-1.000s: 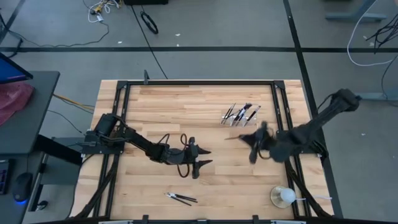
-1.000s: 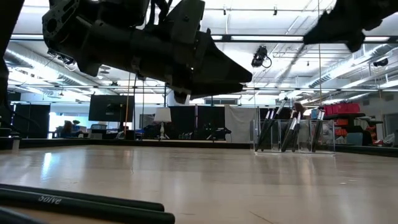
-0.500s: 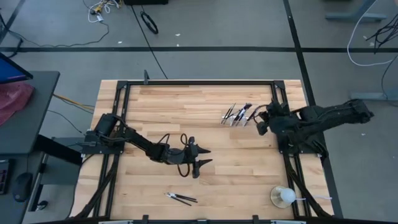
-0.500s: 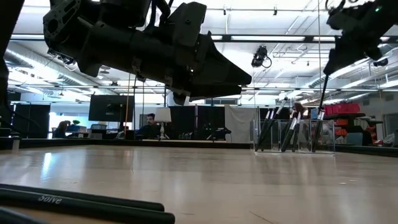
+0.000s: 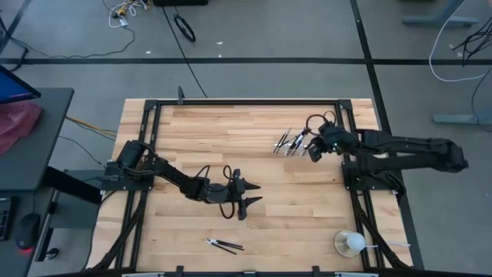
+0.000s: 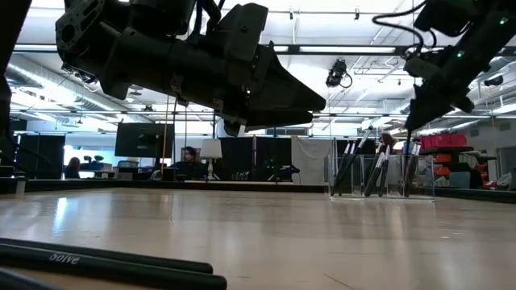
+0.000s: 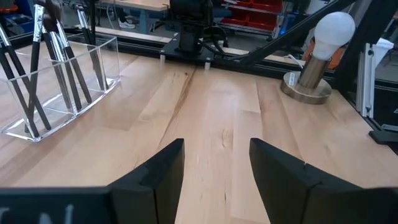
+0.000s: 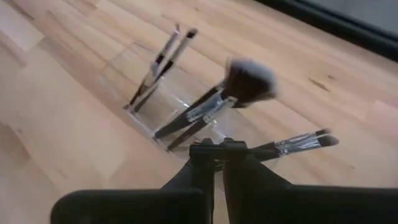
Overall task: Put items in baskets/containers
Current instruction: Put the black brow brush into the transparent organizer, then put the black eyeshadow brush into the transparent organizer
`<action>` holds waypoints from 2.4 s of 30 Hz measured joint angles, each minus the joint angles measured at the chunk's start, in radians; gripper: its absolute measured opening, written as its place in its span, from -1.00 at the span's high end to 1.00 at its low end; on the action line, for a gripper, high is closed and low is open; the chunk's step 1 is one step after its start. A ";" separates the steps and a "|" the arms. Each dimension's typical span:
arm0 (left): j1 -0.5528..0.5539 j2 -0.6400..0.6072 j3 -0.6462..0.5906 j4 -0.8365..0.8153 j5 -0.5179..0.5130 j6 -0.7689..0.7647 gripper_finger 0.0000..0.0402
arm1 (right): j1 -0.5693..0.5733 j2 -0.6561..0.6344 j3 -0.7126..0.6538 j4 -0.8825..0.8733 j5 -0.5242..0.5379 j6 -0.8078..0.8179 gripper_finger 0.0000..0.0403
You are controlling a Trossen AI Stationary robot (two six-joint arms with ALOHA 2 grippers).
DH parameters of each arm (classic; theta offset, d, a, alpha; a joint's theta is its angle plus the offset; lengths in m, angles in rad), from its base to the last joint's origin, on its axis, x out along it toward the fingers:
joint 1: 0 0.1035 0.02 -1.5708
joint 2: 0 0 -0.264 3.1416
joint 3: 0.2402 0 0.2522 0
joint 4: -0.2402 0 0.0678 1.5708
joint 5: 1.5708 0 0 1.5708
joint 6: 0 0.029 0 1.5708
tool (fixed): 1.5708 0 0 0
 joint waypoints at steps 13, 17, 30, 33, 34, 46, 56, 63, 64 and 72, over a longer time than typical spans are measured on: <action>0.000 0.000 0.000 -0.008 -0.004 0.000 0.05 | -0.107 0.000 -0.043 0.041 -0.039 -0.061 0.53; 0.000 0.000 0.000 -0.008 -0.004 0.000 0.05 | -0.125 -0.001 -0.041 0.037 -0.037 -0.091 0.30; 0.000 0.000 0.000 -0.008 -0.004 0.000 0.05 | -0.146 -0.002 0.183 -0.051 0.108 -0.242 -0.07; -0.001 0.000 0.000 -0.016 -0.004 0.001 0.05 | -0.061 0.002 0.173 0.041 0.001 -0.251 -0.03; -0.005 0.000 0.000 -0.022 -0.004 0.004 0.05 | -0.026 0.002 0.159 0.078 -0.037 -0.253 -0.01; -0.178 -0.188 0.008 -0.461 0.033 -0.013 0.11 | 0.547 0.169 -0.159 0.895 -0.178 -0.258 0.11; -0.392 -0.197 0.008 -0.677 0.032 -0.362 0.11 | 0.715 0.447 -0.201 1.233 0.052 -0.202 0.18; -0.523 -0.121 0.008 -0.759 -0.125 -0.503 0.11 | 0.713 0.571 -0.201 1.387 0.053 -0.192 0.19; -0.532 -0.105 0.008 -0.754 -0.148 -0.508 0.11 | 0.711 0.580 -0.201 1.402 0.053 -0.193 0.19; -0.547 -0.032 0.009 -0.741 -0.241 -0.556 0.11 | 0.661 0.596 -0.201 1.441 0.053 -0.199 0.19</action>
